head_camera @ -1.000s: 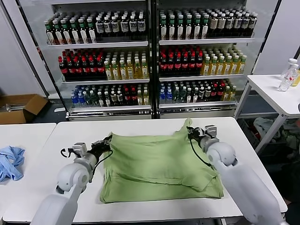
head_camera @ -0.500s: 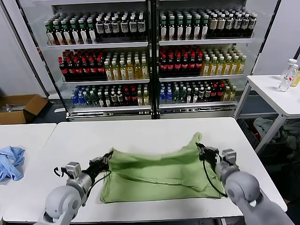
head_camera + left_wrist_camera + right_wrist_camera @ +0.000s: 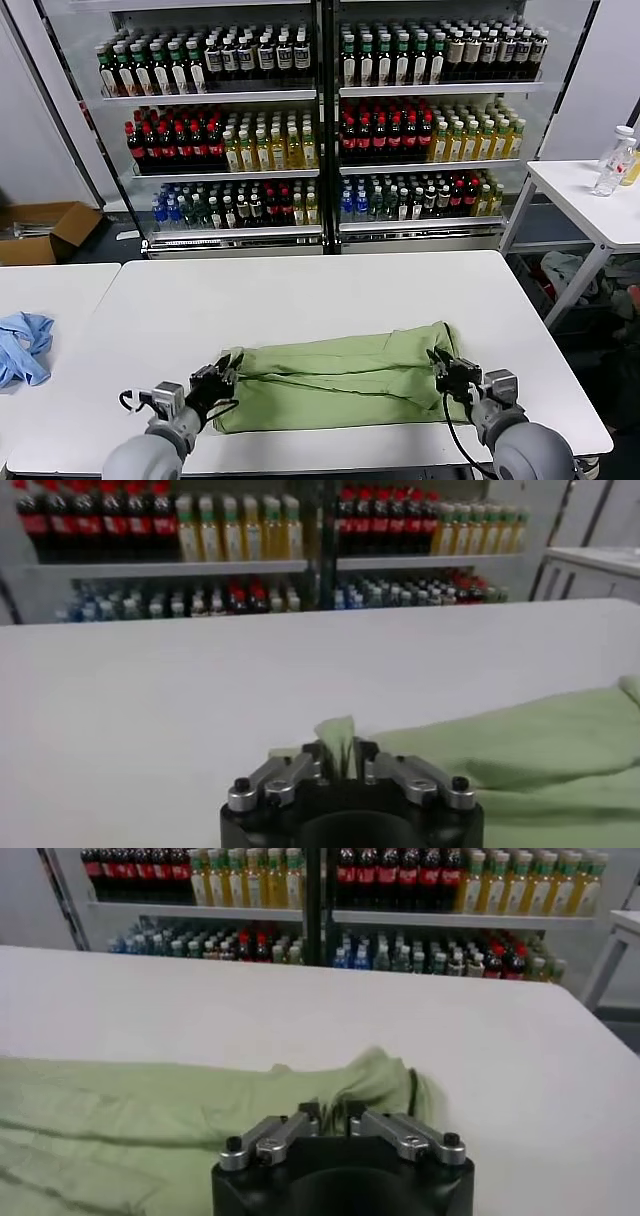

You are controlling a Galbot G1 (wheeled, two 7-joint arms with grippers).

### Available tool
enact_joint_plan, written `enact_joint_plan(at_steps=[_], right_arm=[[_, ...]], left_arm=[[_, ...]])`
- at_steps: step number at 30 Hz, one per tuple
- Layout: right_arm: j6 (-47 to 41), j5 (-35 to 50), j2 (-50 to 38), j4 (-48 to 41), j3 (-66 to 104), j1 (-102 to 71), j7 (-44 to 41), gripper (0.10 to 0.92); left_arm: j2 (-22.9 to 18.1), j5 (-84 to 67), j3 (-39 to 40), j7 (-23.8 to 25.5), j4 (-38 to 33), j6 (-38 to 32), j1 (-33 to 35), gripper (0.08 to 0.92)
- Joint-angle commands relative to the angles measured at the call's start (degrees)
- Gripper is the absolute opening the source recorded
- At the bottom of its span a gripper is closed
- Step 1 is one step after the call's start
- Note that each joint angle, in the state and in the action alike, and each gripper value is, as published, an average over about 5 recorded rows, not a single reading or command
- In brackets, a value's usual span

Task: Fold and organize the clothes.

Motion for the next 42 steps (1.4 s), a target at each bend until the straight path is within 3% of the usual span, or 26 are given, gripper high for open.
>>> enact_joint_plan(at_steps=[1,7,10,16,23,28,38,42], right_arm=[[0.14,-4.16,0.84,2.65,1.95,-6.37,-0.21,0.414],[0.24,-4.79,1.52,3.02,1.65,-6.69,-0.22,0.587],[0.06,-4.37,1.19,2.89,1.12,-6.0,-0.05,0.674],[0.0,-4.74,2.55,2.81,0.38,-5.32,0.28,0.81],[0.15,-3.76,1.28,2.78,0.94,-3.7,0.47,0.822],[0.42,-3.09,0.52,2.63,1.26,-2.37,0.55,0.823],[1.08,-1.83,-1.12,3.05,0.85,-0.25,0.4,0.823],[1.11,-1.33,-1.59,3.51,0.87,0.49,0.39,0.823]], left_arm=[[-9.29,13.97,2.24,-13.13,3.61,-4.58,3.03,0.401],[-10.89,14.36,3.69,-13.03,4.58,-3.23,3.6,0.574],[-10.99,13.13,3.79,-12.04,4.44,-2.42,4.24,0.62],[-10.49,8.23,2.78,-8.29,3.85,-2.55,6.5,0.48],[-5.48,1.33,-3.19,-1.27,1.86,-2.97,5.82,0.281],[-0.14,-0.8,-13.11,2.67,1.36,-3.14,4.85,0.14],[12.45,-7.79,-37.1,2.27,5.17,-4.53,1.21,0.102],[11.7,-26.21,-37.65,0.12,-0.06,-0.75,0.08,0.102]])
